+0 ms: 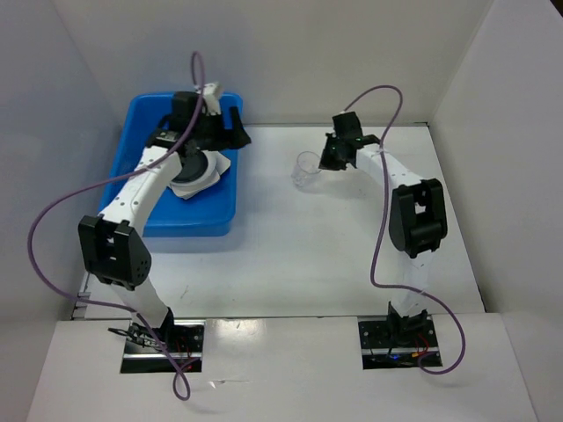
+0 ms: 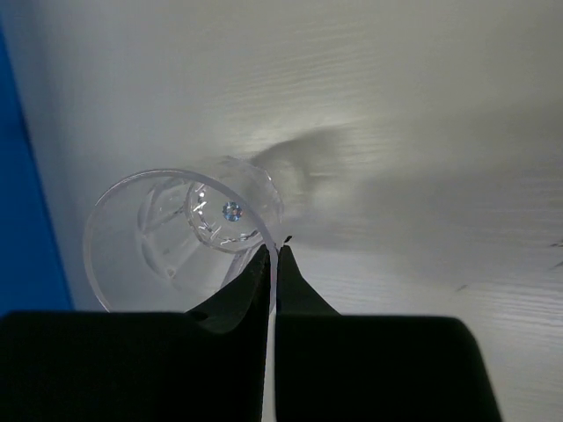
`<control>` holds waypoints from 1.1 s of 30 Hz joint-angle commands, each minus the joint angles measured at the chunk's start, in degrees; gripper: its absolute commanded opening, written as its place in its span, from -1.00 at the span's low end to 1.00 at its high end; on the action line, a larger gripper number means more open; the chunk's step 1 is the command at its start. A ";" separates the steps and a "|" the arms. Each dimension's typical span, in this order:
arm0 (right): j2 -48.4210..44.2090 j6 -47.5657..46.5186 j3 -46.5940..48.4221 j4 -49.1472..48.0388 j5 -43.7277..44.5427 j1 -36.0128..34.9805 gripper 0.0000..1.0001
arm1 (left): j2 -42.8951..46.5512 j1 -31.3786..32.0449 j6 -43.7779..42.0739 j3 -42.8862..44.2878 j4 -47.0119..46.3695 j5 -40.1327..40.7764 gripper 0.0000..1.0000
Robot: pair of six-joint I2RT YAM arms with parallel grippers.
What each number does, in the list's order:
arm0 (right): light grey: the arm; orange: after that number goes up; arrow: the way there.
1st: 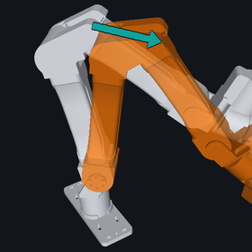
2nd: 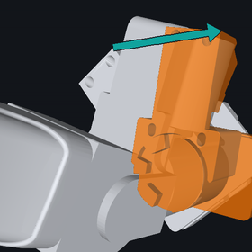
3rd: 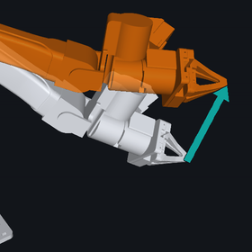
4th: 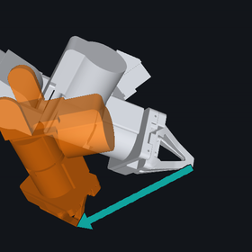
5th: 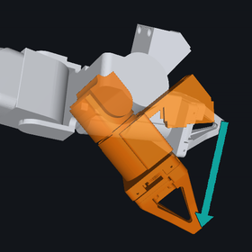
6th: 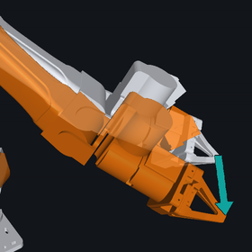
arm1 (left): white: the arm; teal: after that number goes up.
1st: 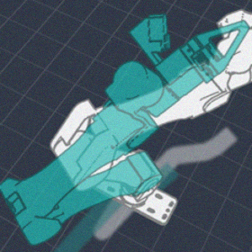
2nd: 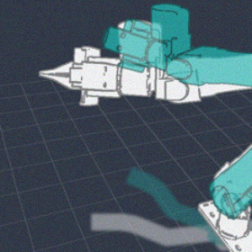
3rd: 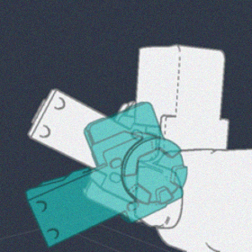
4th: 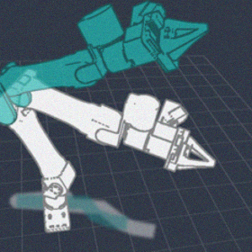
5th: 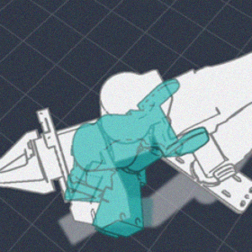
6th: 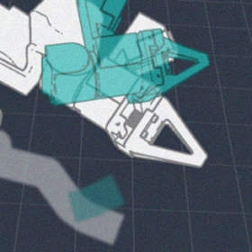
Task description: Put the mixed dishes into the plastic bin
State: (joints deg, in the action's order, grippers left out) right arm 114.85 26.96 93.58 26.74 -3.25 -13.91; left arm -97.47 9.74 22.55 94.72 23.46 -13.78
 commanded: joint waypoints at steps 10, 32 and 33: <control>-3.23 2.57 8.28 3.23 0.52 -11.57 -1.00 | -2.55 8.63 -2.16 -2.41 0.81 8.59 0.43; 1.96 3.63 15.40 6.21 1.66 -18.26 -1.00 | -1.41 15.49 0.83 -2.43 -1.67 12.46 0.32; 2.48 3.63 16.01 6.22 1.66 -18.26 -1.00 | -0.80 15.49 0.31 -2.43 -1.67 13.25 0.32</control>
State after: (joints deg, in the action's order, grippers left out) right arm 116.29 29.85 105.34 33.76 -0.30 -31.48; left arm -102.21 25.43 22.85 90.37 24.88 -1.91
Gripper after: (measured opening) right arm 0.012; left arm 0.661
